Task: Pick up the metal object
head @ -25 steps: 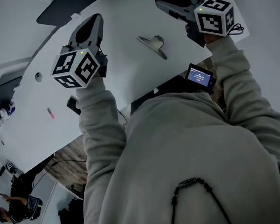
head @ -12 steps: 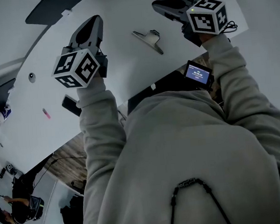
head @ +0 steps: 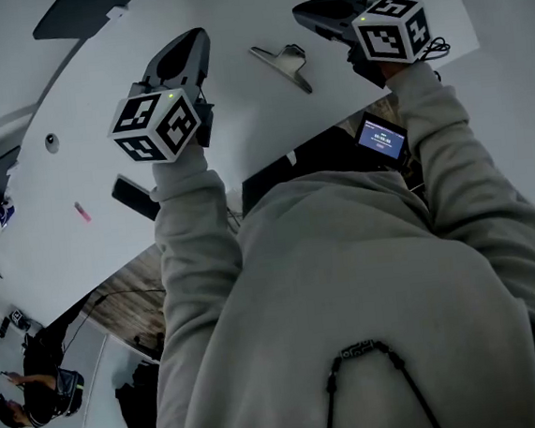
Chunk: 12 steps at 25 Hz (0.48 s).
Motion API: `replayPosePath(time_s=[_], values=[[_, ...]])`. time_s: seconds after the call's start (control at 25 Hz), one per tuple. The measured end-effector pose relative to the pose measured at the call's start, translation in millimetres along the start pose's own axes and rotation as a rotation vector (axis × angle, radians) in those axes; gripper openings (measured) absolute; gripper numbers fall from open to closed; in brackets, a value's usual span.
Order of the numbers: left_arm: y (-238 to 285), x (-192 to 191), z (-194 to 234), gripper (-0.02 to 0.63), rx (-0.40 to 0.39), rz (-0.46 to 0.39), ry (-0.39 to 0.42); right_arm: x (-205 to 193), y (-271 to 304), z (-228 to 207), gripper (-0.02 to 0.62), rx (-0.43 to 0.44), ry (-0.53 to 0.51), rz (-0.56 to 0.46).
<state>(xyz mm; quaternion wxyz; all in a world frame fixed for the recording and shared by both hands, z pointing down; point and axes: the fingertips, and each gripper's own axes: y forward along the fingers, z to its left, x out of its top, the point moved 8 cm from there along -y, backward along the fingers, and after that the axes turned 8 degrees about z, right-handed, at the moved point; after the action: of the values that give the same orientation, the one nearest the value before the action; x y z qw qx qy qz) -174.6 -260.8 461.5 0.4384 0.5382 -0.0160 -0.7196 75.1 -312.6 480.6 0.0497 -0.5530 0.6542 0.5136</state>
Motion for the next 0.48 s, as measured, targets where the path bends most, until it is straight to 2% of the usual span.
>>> replayPosePath(time_s=[0.48], values=[[31, -50, 2, 0.003, -0.028, 0.088, -0.041, -49, 23, -27, 0.021, -0.019, 0.056, 0.083]])
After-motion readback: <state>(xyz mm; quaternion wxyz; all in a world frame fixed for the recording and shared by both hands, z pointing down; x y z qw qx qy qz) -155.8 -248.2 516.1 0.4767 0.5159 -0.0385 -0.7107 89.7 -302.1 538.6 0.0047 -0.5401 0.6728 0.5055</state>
